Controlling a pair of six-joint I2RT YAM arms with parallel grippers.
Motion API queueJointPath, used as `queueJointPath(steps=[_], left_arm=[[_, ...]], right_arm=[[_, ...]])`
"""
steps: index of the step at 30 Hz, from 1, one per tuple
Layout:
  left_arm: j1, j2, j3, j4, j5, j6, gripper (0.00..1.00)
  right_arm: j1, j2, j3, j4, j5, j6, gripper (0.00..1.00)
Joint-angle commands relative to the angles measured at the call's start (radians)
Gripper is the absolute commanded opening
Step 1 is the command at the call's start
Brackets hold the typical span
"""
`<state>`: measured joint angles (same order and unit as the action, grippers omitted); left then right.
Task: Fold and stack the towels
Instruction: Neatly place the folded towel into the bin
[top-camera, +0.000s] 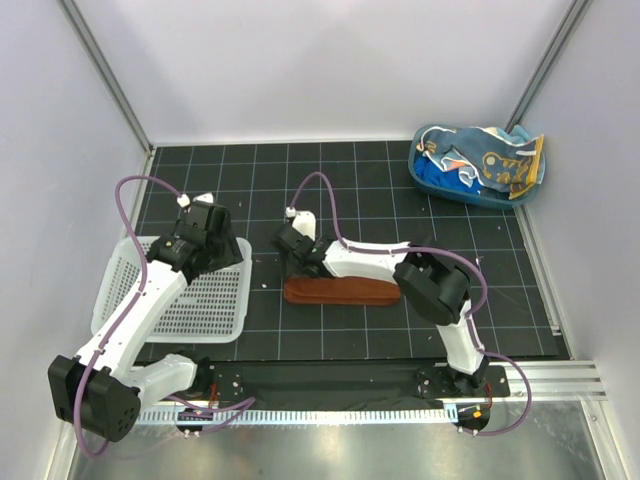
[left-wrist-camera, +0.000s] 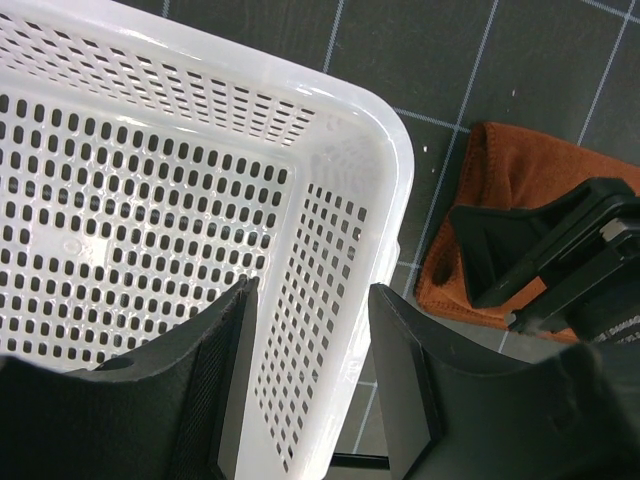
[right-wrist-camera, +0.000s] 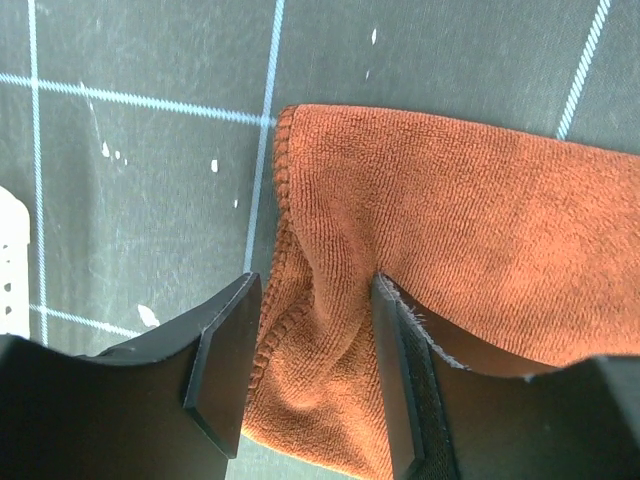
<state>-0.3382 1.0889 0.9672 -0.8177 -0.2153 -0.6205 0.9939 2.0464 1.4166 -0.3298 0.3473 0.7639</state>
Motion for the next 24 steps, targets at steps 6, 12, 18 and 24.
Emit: queueJointPath(steps=[6,12,18,24], left_arm=[[0.007,-0.006,0.027,0.031,0.024,0.008,0.52],[0.005,-0.012,0.030,0.026,0.027,0.019,0.52],[0.005,-0.009,0.030,0.028,0.036,0.024,0.52],[0.007,-0.017,0.053,0.020,0.034,0.027,0.52]], right_arm=[[0.055,0.027,0.137,-0.146,0.102,0.029,0.50],[0.072,0.034,0.111,-0.097,0.070,0.048,0.49],[0.072,0.067,0.148,-0.130,0.070,0.043,0.49],[0.072,-0.001,0.151,-0.149,0.120,0.018,0.50]])
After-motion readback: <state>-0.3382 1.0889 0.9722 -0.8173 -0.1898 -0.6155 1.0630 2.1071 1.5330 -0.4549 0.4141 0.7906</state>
